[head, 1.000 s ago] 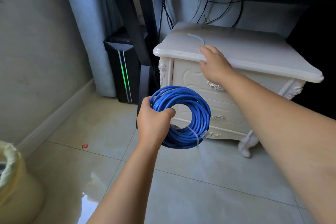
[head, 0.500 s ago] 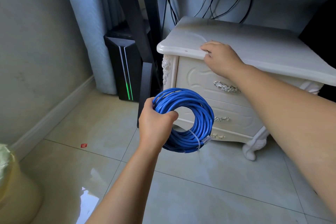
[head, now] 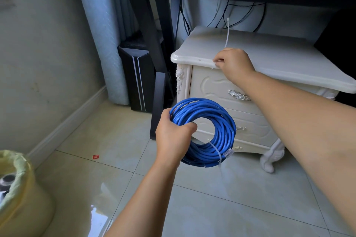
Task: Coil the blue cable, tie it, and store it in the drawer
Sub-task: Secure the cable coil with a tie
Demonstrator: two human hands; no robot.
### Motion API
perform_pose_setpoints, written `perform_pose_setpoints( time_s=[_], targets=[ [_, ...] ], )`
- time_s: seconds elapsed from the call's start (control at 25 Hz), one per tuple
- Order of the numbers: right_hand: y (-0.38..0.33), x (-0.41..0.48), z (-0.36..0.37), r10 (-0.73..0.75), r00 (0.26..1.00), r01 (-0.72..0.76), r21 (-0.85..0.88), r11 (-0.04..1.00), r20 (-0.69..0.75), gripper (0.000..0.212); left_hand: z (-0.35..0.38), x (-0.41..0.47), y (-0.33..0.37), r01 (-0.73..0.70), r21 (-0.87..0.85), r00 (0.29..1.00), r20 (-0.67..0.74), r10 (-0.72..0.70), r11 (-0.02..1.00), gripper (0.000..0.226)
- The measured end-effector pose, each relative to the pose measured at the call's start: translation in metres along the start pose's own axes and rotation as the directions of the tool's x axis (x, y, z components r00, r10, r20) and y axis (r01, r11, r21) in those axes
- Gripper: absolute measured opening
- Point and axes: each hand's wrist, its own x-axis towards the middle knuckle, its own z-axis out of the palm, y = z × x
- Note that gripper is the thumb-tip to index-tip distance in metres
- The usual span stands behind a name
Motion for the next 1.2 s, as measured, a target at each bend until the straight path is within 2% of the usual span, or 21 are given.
perform_pose_setpoints(
  time_s=[0.12,0.2,0.28,0.32,0.36,0.4,0.44,0.52,0.6,0.8,1.0,1.12,1.2],
  targets=[
    [0.001,-0.005,0.001,-0.013,1.000,0.013,-0.046,0.999,0.000,0.016,-0.003,-0.003,-0.001,-0.001,0.000,1.000,-0.002,0.001,1.000,0.039],
    [-0.003,-0.018,-0.003,-0.050,0.997,0.047,-0.041,0.998,-0.065,0.014,-0.005,-0.004,-0.001,0.000,-0.002,1.000,-0.011,-0.001,1.000,0.039],
    [-0.017,-0.039,-0.016,0.004,0.976,0.029,0.147,0.989,-0.216,0.014,-0.005,-0.004,-0.002,0.011,-0.004,1.000,-0.008,-0.011,1.000,0.038],
    [-0.028,-0.054,-0.030,0.101,0.960,-0.005,0.344,0.939,-0.261,0.013,-0.004,-0.005,-0.002,0.018,-0.003,1.000,-0.002,-0.018,1.000,0.037],
    [-0.041,-0.071,-0.045,0.211,0.947,-0.033,0.580,0.814,-0.242,0.013,-0.003,-0.006,-0.003,0.025,0.003,1.000,0.004,-0.025,1.000,0.036],
    [-0.054,-0.091,-0.062,0.286,0.938,-0.034,0.766,0.642,-0.198,0.014,-0.001,-0.007,-0.004,0.032,0.009,0.999,0.008,-0.032,0.999,0.035],
    [-0.065,-0.113,-0.081,0.318,0.933,-0.012,0.871,0.492,-0.167,0.014,0.001,-0.008,-0.005,0.038,0.013,0.999,0.010,-0.038,0.999,0.034],
    [-0.079,-0.155,-0.113,0.338,0.936,-0.003,0.956,0.294,-0.101,0.011,0.007,-0.013,-0.008,0.050,0.018,0.999,0.008,-0.050,0.999,0.033],
    [-0.083,-0.192,-0.134,0.351,0.936,-0.053,0.978,0.201,-0.021,0.009,0.014,-0.021,-0.009,0.062,0.008,0.998,0.010,-0.062,0.998,0.034],
    [-0.071,-0.253,-0.138,0.428,0.897,-0.239,0.937,0.256,0.112,0.006,0.029,-0.051,-0.006,0.096,-0.028,0.995,0.043,-0.095,0.995,0.030],
    [-0.059,-0.283,-0.119,0.413,0.891,-0.327,0.897,0.298,0.187,0.008,0.044,-0.081,-0.005,0.102,-0.033,0.989,0.108,-0.098,0.994,0.035],
    [-0.054,-0.295,-0.109,0.340,0.916,-0.340,0.860,0.380,0.212,0.009,0.050,-0.092,-0.005,0.190,-0.071,0.961,0.220,-0.170,0.979,0.034],
    [-0.050,-0.301,-0.106,0.288,0.938,-0.314,0.827,0.467,0.193,0.011,0.053,-0.097,-0.005,0.288,-0.097,0.913,0.329,-0.242,0.953,0.026]
  ],
)
